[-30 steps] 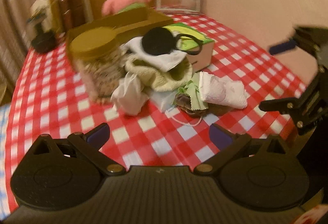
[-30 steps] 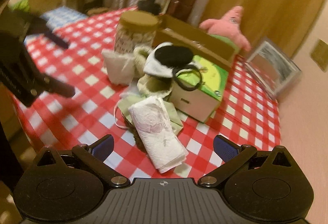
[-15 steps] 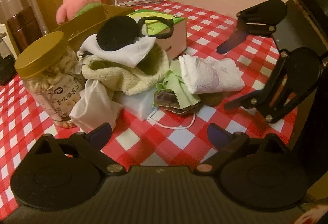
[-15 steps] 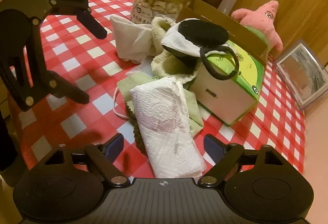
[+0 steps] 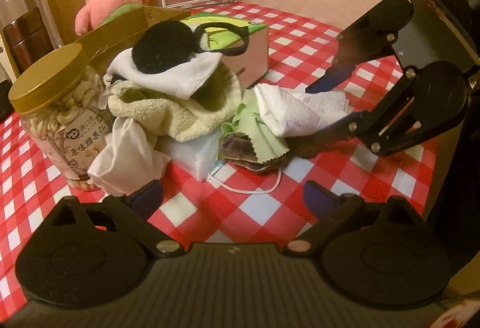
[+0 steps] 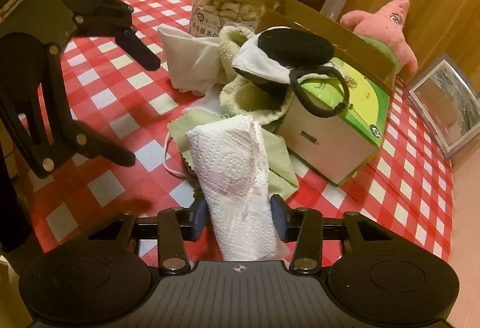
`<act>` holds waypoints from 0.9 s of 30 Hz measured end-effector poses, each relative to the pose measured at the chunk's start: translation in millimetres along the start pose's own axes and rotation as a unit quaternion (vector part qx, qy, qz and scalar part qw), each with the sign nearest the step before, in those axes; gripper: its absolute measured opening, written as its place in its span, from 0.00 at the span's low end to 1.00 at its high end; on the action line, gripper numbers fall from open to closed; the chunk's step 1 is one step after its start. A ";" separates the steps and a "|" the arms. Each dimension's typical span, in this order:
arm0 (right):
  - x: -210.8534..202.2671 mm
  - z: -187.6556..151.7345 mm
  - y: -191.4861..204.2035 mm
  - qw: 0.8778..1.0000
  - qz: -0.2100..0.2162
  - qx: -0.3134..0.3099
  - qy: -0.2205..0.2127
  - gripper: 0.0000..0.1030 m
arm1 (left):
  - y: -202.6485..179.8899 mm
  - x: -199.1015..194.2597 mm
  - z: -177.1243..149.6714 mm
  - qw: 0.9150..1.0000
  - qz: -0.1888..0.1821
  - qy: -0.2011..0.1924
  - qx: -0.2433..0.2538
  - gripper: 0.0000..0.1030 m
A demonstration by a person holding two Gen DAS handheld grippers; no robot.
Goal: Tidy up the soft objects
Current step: 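Grasp the dark brown hair tie with the left tool while the right tool lifts the paper towel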
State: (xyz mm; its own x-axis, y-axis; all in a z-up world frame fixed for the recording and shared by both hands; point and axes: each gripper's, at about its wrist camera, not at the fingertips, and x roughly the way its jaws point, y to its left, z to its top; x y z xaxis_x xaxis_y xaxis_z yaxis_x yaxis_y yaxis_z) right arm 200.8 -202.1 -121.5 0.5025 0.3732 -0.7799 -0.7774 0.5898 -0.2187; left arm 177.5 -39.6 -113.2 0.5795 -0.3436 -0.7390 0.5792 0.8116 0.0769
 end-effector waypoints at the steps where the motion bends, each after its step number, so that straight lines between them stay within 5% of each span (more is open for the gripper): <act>1: -2.6 -0.3 -0.8 1.000 0.000 0.006 -0.002 0.40 | -1.0 -0.2 0.6 1.000 -0.002 -0.002 0.001 0.96; 10: -24.4 -4.8 -13.6 0.998 -0.027 0.048 -0.011 0.35 | -24.9 -2.6 14.6 0.999 -0.011 -0.031 0.017 0.90; 15: -30.9 -8.5 -25.5 0.997 -0.048 0.067 -0.008 0.35 | -43.3 4.1 23.6 0.998 -0.026 -0.037 0.043 0.78; 20: -34.9 -15.6 -36.6 0.994 -0.061 0.085 -0.006 0.35 | -64.5 20.2 29.4 0.996 -0.024 -0.030 0.083 0.52; 27: -36.6 -21.8 -45.9 0.993 -0.068 0.100 -0.007 0.35 | -82.4 50.3 35.2 0.992 0.001 -0.007 0.126 0.49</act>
State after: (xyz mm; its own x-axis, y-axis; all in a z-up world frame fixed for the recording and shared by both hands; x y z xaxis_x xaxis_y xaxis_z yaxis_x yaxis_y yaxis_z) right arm 209.8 -258.4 -95.7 0.6040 0.2900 -0.7423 -0.6120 0.7654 -0.1989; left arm 179.1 -140.4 -133.2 0.5875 -0.3503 -0.7295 0.7019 0.6692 0.2440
